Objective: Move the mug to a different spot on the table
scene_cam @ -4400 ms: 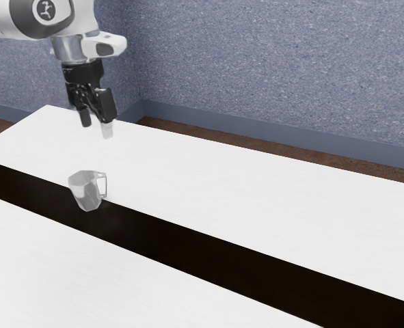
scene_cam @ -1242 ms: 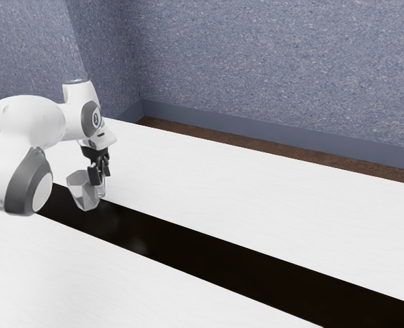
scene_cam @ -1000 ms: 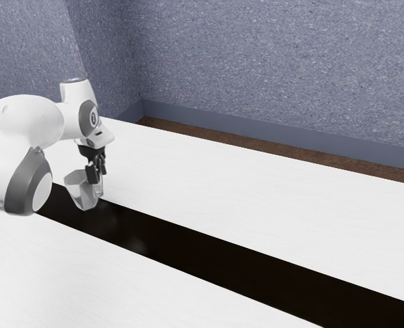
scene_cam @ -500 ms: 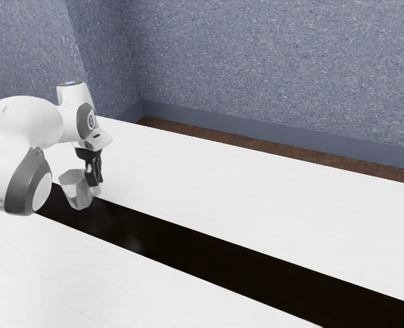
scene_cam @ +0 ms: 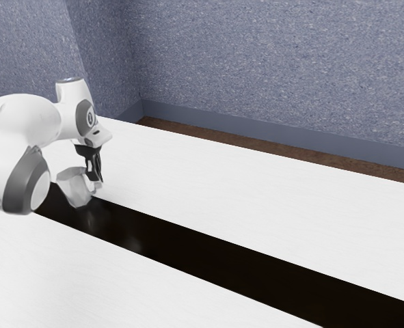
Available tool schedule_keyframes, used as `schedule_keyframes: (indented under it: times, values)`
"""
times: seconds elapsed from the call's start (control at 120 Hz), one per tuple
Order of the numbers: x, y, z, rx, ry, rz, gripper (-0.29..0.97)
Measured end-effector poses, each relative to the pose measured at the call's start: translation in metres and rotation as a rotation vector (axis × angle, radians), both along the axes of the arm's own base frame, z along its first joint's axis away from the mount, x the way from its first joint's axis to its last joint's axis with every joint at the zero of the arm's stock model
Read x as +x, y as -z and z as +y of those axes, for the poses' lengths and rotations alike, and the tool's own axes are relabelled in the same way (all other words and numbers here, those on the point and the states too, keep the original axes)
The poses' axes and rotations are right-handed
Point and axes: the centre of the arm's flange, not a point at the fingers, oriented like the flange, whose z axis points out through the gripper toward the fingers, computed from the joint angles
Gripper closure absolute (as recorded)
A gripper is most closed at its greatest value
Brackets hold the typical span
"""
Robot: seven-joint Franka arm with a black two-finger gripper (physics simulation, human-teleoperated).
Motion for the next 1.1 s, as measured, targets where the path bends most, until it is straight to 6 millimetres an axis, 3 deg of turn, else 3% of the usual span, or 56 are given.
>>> schedule_keyframes:
  times: [0.367,0.5,0.633,0.842,1.1]
  values:
    - [0.010,-0.035,-0.021,-0.003,0.036,-0.047,0.69]
    - [0.018,-0.055,-0.053,-0.001,0.089,-0.068,0.70]
    - [0.023,-0.063,-0.098,-0.013,0.147,-0.067,0.71]
    - [-0.011,-0.064,-0.153,-0.079,0.184,-0.020,0.72]
    - [-0.031,-0.049,-0.225,-0.100,0.242,0.030,0.73]
